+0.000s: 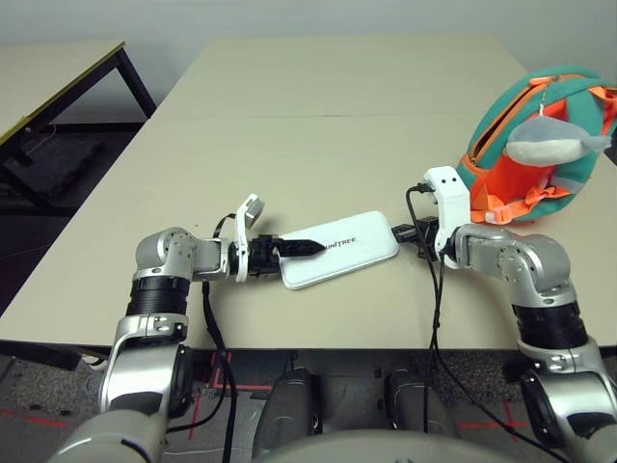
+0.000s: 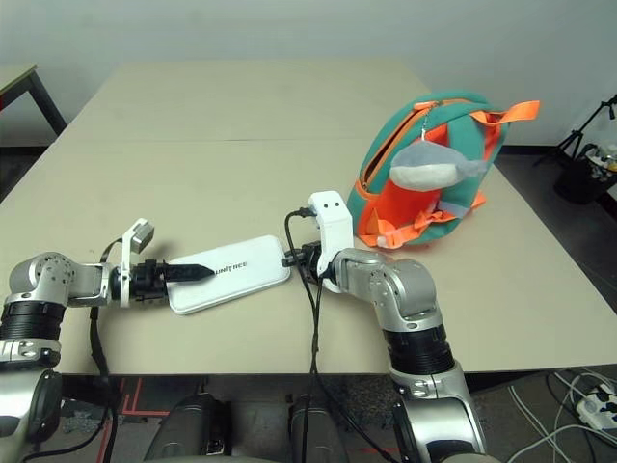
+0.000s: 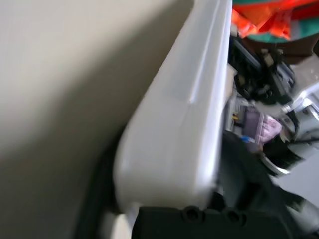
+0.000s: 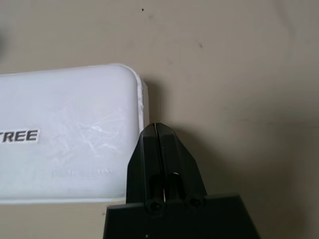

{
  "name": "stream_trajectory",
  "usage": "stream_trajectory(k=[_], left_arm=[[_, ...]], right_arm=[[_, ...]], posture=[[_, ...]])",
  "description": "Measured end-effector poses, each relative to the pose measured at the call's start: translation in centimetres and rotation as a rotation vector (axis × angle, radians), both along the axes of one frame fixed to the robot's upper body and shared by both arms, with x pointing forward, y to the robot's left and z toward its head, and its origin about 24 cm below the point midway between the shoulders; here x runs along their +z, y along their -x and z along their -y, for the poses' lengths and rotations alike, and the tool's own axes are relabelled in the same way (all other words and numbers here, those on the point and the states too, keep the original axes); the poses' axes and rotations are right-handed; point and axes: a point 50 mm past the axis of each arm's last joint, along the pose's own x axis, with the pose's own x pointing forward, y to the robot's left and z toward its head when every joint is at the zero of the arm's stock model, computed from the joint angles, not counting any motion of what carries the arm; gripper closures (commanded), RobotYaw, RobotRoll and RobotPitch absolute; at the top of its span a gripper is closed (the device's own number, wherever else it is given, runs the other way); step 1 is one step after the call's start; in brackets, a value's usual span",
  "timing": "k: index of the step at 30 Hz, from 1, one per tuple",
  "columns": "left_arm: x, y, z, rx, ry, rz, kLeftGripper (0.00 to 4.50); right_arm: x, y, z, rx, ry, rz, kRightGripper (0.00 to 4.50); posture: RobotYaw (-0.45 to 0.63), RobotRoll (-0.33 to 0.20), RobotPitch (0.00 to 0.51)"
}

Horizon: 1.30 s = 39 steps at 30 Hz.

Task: Put the pencil case into the backpack and zip it.

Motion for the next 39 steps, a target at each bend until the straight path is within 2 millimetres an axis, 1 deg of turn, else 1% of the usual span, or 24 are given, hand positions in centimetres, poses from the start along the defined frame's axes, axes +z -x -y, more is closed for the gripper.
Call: stream_trajectory(k=[1, 2, 5, 6, 7, 9, 10, 12, 13, 14, 16, 17, 18, 20, 21, 24, 25, 27, 29, 33, 39], left_arm=[[0.2, 0.0, 0.1, -0.004, 0.018, 0.008, 2.98], [0.3, -0.1, 0.1, -0.006, 0.018, 0.014, 3.12], [0.4, -0.2, 0.2, -0.006, 0.015, 0.039, 3.13], [0.6, -0.2, 0.3, -0.013, 0.009, 0.056, 3.13], [0.9, -0.2, 0.4, -0.02, 0.006, 0.075, 3.13], [1.7, -0.2, 0.6, -0.036, -0.004, 0.12, 3.13], [2.2, -0.2, 0.6, -0.036, -0.013, 0.143, 3.13], [3.1, -0.3, 0.0, -0.012, -0.03, 0.188, 3.13], [3.7, -0.4, -0.2, 0.001, -0.03, 0.215, 3.15], [4.2, -0.4, -0.4, 0.012, -0.022, 0.234, 3.17], [5.2, -0.6, -0.6, 0.032, -0.021, 0.276, 3.17], [5.3, -0.6, -0.8, 0.046, -0.024, 0.282, 3.17], [5.4, -0.6, -1.0, 0.06, -0.026, 0.284, 3.17], [5.5, -0.8, -0.8, 0.068, -0.03, 0.288, 3.17], [5.5, -0.9, -0.6, 0.066, -0.027, 0.289, 3.17], [5.6, -1.3, 0.0, 0.07, -0.028, 0.305, 3.17], [5.7, -1.4, 0.0, 0.076, -0.034, 0.313, 3.17], [5.8, -1.6, 0.2, 0.082, -0.038, 0.325, 3.17], [5.7, -1.6, 0.4, 0.082, -0.037, 0.324, 3.17], [5.5, -1.5, 0.5, 0.093, -0.051, 0.32, 3.17], [5.1, -0.6, -0.5, 0.152, -0.071, 0.32, 3.17]], right_arm=[[0.0, 0.0, 0.1, -0.002, 0.0, 0.001, 4.5], [0.0, 0.0, 0.1, -0.002, 0.0, 0.004, 4.5], [0.2, 0.2, 0.4, 0.002, -0.003, 0.018, 4.5], [0.6, 0.5, 0.7, 0.007, -0.016, 0.034, 4.5], [1.2, 0.9, 1.2, 0.015, -0.028, 0.052, 4.3], [3.4, 2.2, 2.7, 0.04, -0.06, 0.12, 3.86], [4.8, 3.2, 3.6, 0.054, -0.089, 0.157, 3.49], [7.1, 5.1, 5.5, 0.062, -0.152, 0.203, 2.93], [8.1, 6.4, 6.7, 0.063, -0.179, 0.207, 2.59], [8.7, 7.5, 7.9, 0.054, -0.184, 0.206, 2.21], [10.0, 10.1, 11.4, -0.015, -0.132, 0.175, 1.57], [10.9, 10.9, 12.8, -0.059, -0.103, 0.177, 1.23], [11.8, 11.4, 13.8, -0.092, -0.08, 0.191, 0.93], [12.9, 11.9, 14.9, -0.146, -0.052, 0.211, 0.29], [13.1, 11.9, 15.3, -0.172, -0.043, 0.214, 0.01], [12.9, 10.9, 16.9, -0.302, -0.007, 0.233, 0.0], [12.9, 10.3, 17.5, -0.347, 0.005, 0.249, 0.0], [13.0, 8.7, 18.1, -0.398, 0.017, 0.306, 0.0], [13.0, 7.6, 18.2, -0.409, 0.014, 0.337, 0.0], [12.3, 5.7, 18.1, -0.406, 0.013, 0.343, 0.0], [11.3, 3.5, 18.9, -0.415, 0.003, 0.337, 0.0]], posture=[[0.01, 0.0, 0.038], [0.02, 0.0, 0.038], [0.02, 0.0, 0.047], [0.01, 0.0, 0.048], [0.01, 0.0, 0.054], [-0.01, 0.0, 0.061], [-0.01, 0.0, 0.063], [-0.03, 0.0, 0.072], [-0.04, 0.0, 0.073], [-0.07, 0.0, 0.075], [-0.1, 0.0, 0.075], [-0.1, 0.0, 0.075], [-0.1, 0.0, 0.075], [-0.1, 0.0, 0.072], [-0.1, 0.0, 0.07], [-0.09, 0.0, 0.066], [-0.08, 0.0, 0.066], [-0.06, 0.0, 0.064], [-0.04, 0.0, 0.064], [-0.01, 0.0, 0.067], [0.04, 0.0, 0.091]])
